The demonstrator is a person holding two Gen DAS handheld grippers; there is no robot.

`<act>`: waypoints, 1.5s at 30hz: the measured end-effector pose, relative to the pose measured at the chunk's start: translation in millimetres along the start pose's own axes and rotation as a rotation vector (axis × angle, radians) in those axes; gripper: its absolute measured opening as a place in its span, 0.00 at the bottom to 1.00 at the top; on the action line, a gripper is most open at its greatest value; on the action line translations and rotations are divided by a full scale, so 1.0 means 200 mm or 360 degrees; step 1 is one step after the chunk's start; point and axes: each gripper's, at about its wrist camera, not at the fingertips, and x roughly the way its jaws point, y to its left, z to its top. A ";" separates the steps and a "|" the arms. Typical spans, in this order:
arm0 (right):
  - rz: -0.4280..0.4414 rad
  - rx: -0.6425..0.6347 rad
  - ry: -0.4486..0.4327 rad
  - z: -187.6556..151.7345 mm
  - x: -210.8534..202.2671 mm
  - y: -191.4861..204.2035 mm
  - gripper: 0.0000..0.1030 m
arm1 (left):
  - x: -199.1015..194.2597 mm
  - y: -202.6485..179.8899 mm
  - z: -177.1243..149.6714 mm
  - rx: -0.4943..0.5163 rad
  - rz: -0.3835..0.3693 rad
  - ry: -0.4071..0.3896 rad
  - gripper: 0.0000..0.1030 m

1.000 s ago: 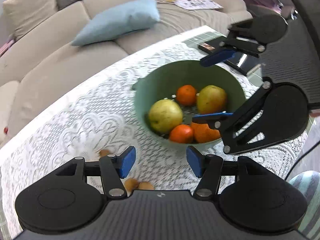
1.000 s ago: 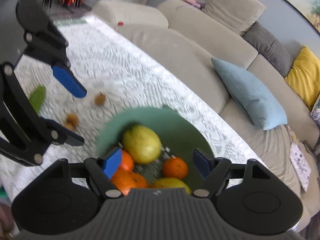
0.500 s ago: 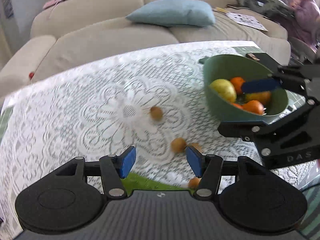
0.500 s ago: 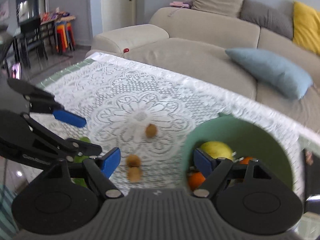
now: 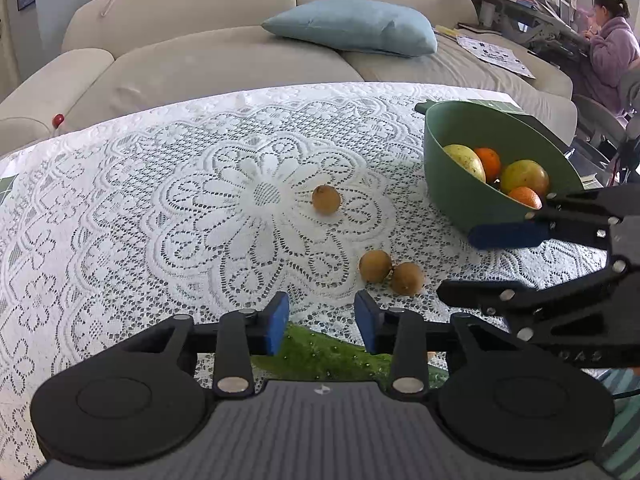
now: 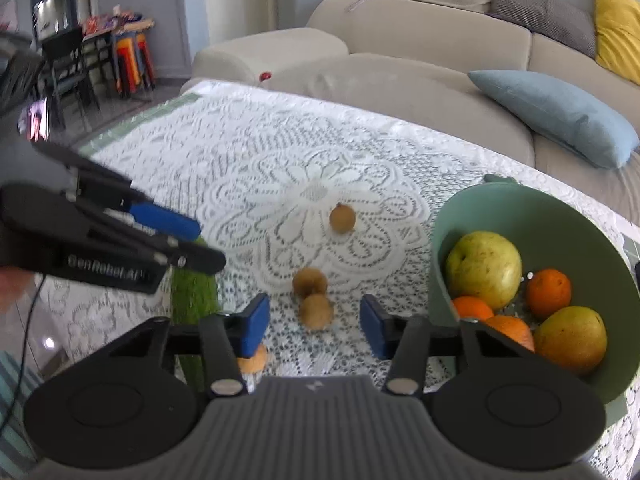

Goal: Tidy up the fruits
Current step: 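Withdraw both tools from the colander toward the small brown fruits, then grasp a small brown fruit with the left tool while the right tool grasps another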

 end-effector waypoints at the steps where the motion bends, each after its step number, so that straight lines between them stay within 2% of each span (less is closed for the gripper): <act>1: -0.0004 -0.0016 0.0015 -0.01 0.02 0.01 0.41 | 0.00 0.00 0.00 0.0003 -0.0004 -0.0001 0.40; 5: -0.0009 -0.0058 0.0066 -0.03 0.09 0.02 0.32 | 0.01 -0.03 -0.01 0.0056 -0.0055 -0.0032 0.38; 8: 0.0021 -0.0030 0.0048 -0.03 0.12 -0.01 0.31 | 0.02 -0.05 -0.01 0.0094 -0.0082 -0.0060 0.33; 12: 0.0067 0.0038 0.0063 -0.02 0.17 -0.04 0.31 | 0.05 -0.04 -0.01 0.0062 -0.0098 -0.0051 0.31; 19: 0.0067 0.0028 0.0094 -0.01 0.24 -0.06 0.30 | 0.13 -0.04 -0.01 0.0089 -0.0134 -0.0029 0.30; 24: 0.0102 0.0024 0.0123 0.00 0.27 -0.06 0.21 | 0.16 -0.06 0.00 0.0127 -0.0140 -0.0025 0.30; 31: 0.0111 0.0022 0.0150 -0.01 0.26 -0.07 0.20 | 0.18 -0.07 0.02 0.0139 -0.0174 -0.0037 0.30; 35: 0.0085 -0.0016 0.0167 -0.03 0.23 -0.07 0.20 | 0.22 -0.10 0.02 0.0198 -0.0161 -0.0024 0.30; 45: 0.0039 -0.0043 0.0159 -0.06 0.20 -0.11 0.20 | 0.28 -0.16 0.04 0.0252 -0.0124 -0.0049 0.44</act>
